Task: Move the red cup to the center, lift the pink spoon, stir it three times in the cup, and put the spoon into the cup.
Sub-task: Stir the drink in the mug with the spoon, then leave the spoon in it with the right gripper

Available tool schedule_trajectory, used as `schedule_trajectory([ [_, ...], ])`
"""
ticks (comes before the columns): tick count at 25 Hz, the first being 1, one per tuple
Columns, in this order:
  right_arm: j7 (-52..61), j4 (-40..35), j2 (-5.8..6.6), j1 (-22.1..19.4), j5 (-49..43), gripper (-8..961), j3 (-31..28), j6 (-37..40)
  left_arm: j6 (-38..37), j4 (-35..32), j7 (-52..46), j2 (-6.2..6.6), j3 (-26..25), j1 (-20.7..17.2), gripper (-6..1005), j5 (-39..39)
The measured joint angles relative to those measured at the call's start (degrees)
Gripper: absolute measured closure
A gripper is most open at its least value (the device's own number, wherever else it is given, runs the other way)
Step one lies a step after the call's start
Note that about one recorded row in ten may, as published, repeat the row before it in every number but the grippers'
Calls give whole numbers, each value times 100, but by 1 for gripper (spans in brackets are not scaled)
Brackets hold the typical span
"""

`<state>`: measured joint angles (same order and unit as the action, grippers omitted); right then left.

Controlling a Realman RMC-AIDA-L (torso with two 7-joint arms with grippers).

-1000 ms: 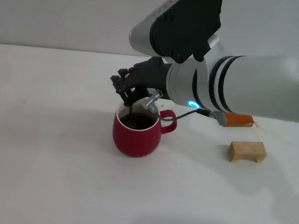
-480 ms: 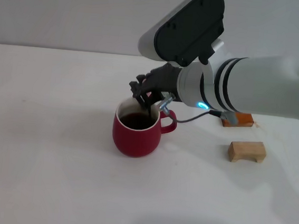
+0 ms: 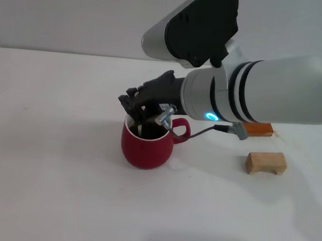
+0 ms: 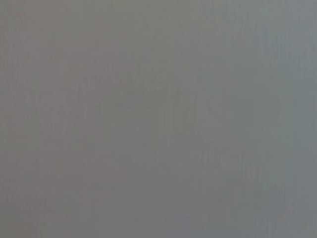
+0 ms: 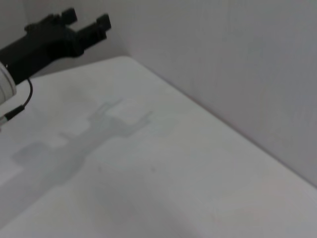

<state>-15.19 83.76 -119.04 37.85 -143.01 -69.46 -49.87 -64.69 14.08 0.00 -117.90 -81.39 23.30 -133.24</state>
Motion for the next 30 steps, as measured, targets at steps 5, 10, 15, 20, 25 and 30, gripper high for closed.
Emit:
schedule_trajectory([
  [5,-163,-273,-2,-2,-8,799,36,448,0,8,-2,-6,0,-3,170,0],
  [10,-213,-721,-1,133,-155,794,-14,716,1,11,-4,-5,0,0,170,0],
  [15,-108,-751,-2,172,-331,789,-29,491,19,-14,-6,-5,0,21,170,0],
  [20,-95,-594,-4,121,-332,784,9,346,28,-20,-8,3,0,49,170,0],
  [25,-94,-563,-5,122,-341,779,99,354,33,-24,-9,5,0,62,170,0],
  [30,-89,-553,-5,128,-323,774,99,381,36,-21,-9,9,-14,67,170,0],
])
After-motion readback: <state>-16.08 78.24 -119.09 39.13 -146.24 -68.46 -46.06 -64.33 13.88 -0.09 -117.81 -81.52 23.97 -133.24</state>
